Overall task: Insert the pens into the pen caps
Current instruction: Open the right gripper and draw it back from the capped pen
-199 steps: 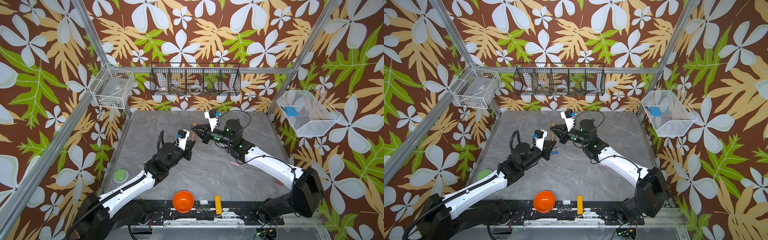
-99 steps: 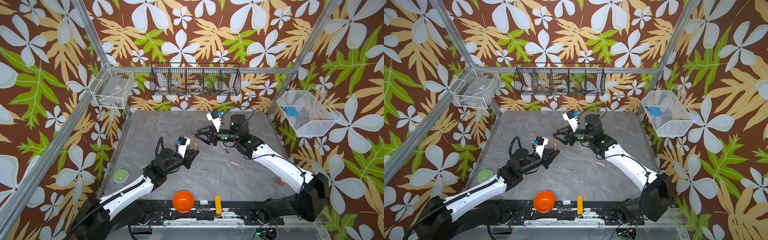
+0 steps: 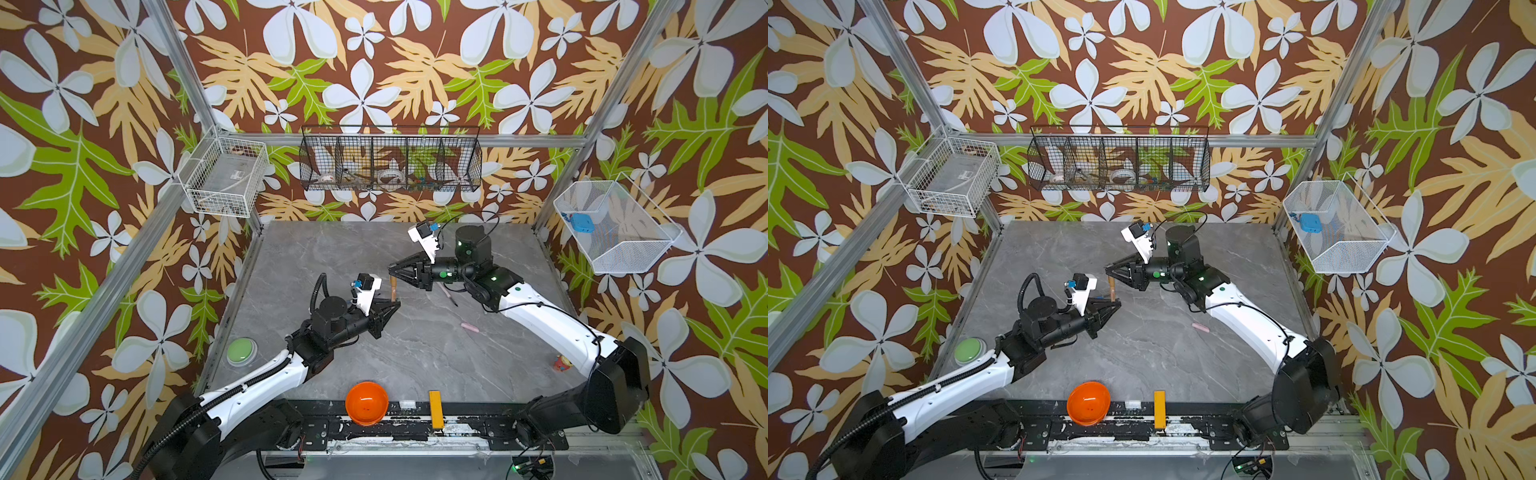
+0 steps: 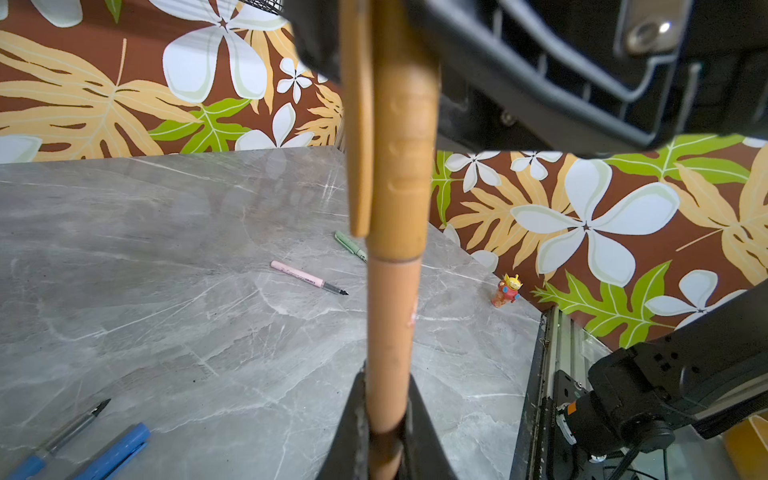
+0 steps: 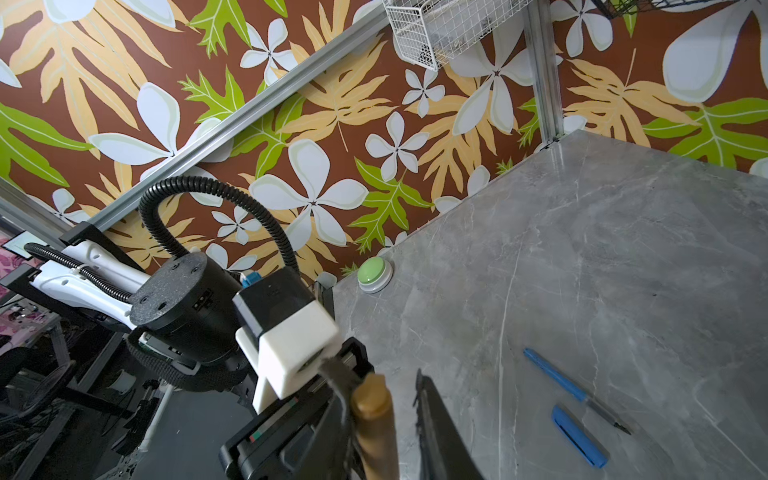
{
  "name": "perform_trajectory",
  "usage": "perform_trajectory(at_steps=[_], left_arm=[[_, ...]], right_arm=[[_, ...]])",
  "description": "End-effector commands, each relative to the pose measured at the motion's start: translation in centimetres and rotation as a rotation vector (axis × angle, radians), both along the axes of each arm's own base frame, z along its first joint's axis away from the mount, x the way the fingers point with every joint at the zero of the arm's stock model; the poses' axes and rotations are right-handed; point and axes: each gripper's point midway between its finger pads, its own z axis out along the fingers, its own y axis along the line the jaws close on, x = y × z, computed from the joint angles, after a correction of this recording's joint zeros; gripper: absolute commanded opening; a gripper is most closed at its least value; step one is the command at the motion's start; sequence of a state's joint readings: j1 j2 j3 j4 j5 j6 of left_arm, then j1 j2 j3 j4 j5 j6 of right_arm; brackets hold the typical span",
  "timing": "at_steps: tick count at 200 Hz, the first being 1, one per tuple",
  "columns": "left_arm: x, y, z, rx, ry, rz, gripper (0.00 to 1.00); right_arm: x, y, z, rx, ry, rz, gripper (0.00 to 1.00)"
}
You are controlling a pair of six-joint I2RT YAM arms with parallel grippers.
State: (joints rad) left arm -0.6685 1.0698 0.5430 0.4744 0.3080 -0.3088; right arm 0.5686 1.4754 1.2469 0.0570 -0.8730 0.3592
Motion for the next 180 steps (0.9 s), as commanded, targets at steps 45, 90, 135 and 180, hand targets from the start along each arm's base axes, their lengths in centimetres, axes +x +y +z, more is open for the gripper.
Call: perform_trajectory(at_steps=[45, 90, 135, 180], left_arm=[[1.4, -0.1, 3.7, -0.049, -0.118, 0.05, 0.0], [3.3, 0.9, 10.3, -0.148, -0.314, 0.138, 0.0], [3.8, 1.6, 16.0, -0.244, -0.443, 0.143, 0.0], [4.2, 1.1, 14.6, -0.168, -0.391, 0.116, 0.0]], right_arm=[[-1.1, 0.1, -0.9, 0.018, 0.033, 0.038, 0.0], [-2.8, 1.3, -3.0, 0.007, 0.086, 0.102, 0.0], [-3.3, 1.1, -5.0, -0.018, 0.111, 0.095, 0.0], [-1.7, -0.4, -4.0, -0.016, 0.06, -0.014, 0.0]])
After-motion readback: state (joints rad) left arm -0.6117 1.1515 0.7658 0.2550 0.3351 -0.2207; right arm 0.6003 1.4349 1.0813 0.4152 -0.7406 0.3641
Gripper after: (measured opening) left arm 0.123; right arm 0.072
